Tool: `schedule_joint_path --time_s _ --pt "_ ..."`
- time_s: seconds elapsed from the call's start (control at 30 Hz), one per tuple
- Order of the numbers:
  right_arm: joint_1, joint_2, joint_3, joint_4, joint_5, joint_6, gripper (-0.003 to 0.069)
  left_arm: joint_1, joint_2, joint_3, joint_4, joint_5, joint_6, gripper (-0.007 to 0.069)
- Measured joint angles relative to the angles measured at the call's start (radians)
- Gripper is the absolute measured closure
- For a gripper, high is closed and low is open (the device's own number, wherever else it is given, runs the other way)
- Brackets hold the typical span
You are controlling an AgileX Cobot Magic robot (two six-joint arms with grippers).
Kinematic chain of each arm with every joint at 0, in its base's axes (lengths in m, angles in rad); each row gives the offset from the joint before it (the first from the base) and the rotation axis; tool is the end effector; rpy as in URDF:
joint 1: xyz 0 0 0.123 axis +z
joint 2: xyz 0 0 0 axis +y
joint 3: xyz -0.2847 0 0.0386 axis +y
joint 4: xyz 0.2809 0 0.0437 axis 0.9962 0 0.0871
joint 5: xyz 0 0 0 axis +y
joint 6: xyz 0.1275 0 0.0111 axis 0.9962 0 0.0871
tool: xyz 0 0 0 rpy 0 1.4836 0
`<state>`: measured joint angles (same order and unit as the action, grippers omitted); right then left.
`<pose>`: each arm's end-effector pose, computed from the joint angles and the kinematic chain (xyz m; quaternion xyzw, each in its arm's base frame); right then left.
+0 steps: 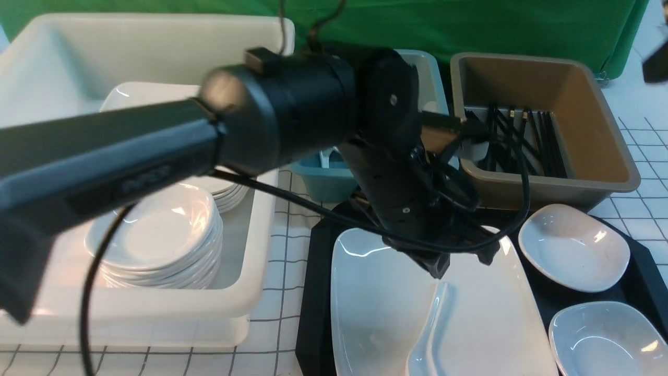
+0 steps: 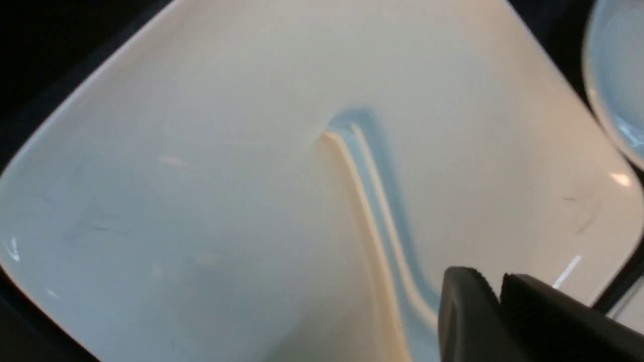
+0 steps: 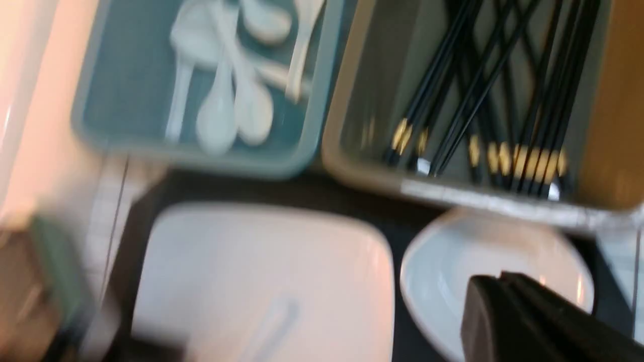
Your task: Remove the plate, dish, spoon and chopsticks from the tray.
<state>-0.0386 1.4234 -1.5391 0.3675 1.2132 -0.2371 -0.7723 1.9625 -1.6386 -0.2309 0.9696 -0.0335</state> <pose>0.3381 0.0301 0.3855 -0.0796 0.9416 0.1431 0.2944 0.3204 -0.3458 0.2066 0.3090 0.9279 -0.1674 0.1244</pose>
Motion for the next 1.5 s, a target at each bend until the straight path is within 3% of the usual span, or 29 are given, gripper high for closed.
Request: schedule_joint_path --time_s 0.03,0.2,0.3,0.43,0.53,0.7,0.83,0.93,1.1,1.27,1.33,1.5 --pt "0.000 -0.018 0.023 0.000 0.001 -0.004 0.0652 0.000 0.007 -0.001 0.007 -0.005 0.000 0.0482" --pt "0.000 -0.196 0.266 0.000 -0.007 -0.054 0.0652 -0.001 0.084 -0.001 0.075 -0.088 0.005 0.0249" --pt "0.000 -0.253 0.340 -0.001 -0.014 -0.080 0.0650 -0.001 0.114 -0.001 0.043 -0.146 0.034 0.0165" --pt "0.000 -0.289 0.375 -0.001 -0.018 -0.091 0.0648 -0.001 0.146 -0.001 0.009 -0.186 0.055 0.0132" --pt "0.000 -0.305 0.377 -0.001 -0.022 -0.095 0.0643 -0.001 0.172 -0.001 0.002 -0.186 0.056 0.0142" --pt "0.000 -0.311 0.377 -0.001 -0.026 -0.100 0.0641 -0.009 0.202 -0.002 -0.018 -0.156 0.059 0.0279" --pt "0.000 -0.311 0.377 -0.001 -0.029 -0.100 0.0636 -0.029 0.206 -0.004 -0.015 -0.150 0.062 0.0484" --pt "0.000 -0.313 0.377 -0.001 -0.030 -0.100 0.0629 -0.035 0.205 -0.004 -0.011 -0.143 0.063 0.0592" --pt "0.000 -0.313 0.377 -0.001 -0.030 -0.100 0.0624 -0.036 0.162 -0.033 0.012 -0.114 0.068 0.0604" --pt "0.000 -0.315 0.377 0.001 -0.031 -0.110 0.0617 -0.011 0.061 -0.168 0.122 -0.109 0.059 0.0604" --pt "0.001 -0.314 0.377 0.011 -0.045 -0.152 0.0616 0.006 0.044 -0.217 0.159 -0.121 0.058 0.0604" --pt "0.065 -0.319 0.377 0.169 -0.302 -0.419 0.0609 0.128 0.027 -0.335 0.215 -0.290 0.021 0.0604"
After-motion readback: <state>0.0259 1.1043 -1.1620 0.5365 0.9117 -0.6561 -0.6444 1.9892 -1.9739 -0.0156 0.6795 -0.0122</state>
